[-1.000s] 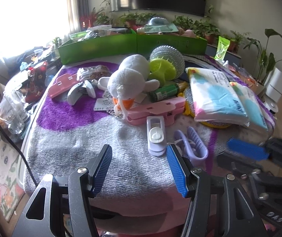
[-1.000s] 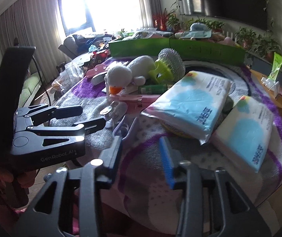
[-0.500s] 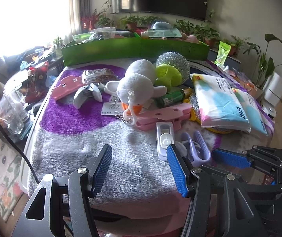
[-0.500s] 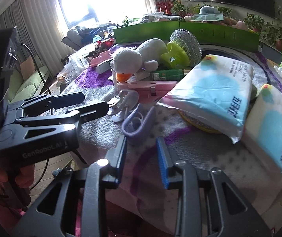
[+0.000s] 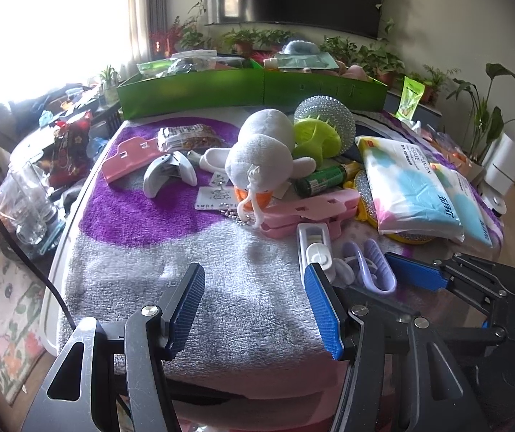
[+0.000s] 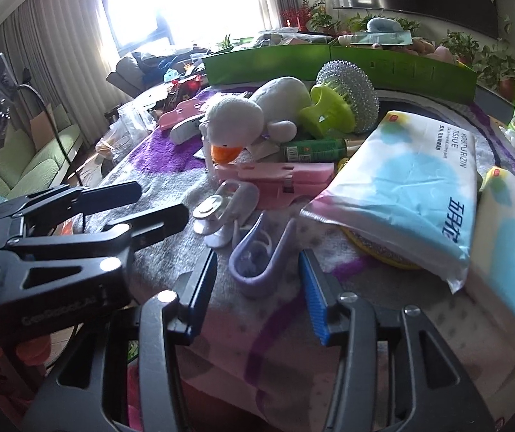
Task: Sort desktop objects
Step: 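Close the left tool on the white plastic gadget while the right tool grasps the lavender clip, then lift and carry the white gadget and lavender clip toward the green boxes with both tools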
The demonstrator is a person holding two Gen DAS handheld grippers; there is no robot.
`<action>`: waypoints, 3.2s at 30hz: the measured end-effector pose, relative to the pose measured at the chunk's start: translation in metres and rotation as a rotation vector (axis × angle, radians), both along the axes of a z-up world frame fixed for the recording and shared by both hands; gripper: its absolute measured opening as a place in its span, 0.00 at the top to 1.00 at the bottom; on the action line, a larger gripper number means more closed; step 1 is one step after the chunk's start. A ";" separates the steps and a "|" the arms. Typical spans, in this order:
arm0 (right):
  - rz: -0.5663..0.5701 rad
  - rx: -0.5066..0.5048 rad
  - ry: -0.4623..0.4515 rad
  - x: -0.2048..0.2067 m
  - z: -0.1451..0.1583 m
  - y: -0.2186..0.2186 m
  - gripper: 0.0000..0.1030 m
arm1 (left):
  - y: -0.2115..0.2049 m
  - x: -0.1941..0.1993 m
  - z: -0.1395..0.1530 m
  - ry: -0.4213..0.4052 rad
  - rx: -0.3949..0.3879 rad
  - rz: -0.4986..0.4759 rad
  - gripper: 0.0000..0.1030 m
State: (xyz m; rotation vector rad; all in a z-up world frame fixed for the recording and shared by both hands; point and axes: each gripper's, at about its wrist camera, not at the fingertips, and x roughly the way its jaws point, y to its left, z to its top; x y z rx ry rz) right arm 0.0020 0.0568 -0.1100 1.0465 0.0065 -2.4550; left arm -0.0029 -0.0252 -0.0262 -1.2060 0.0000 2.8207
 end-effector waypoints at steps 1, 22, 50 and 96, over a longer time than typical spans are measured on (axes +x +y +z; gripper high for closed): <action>-0.009 0.011 0.003 -0.001 -0.001 0.001 0.65 | 0.000 0.000 0.000 -0.002 -0.001 -0.002 0.43; -0.051 -0.046 -0.027 0.008 0.001 0.044 0.73 | 0.030 -0.024 -0.019 -0.072 0.064 -0.095 0.60; 0.010 -0.079 0.094 0.013 0.038 0.040 0.73 | 0.009 -0.010 0.020 0.044 0.096 -0.064 0.80; -0.029 -0.059 0.196 -0.048 0.089 0.019 0.72 | -0.015 -0.067 0.064 0.163 0.050 0.001 0.80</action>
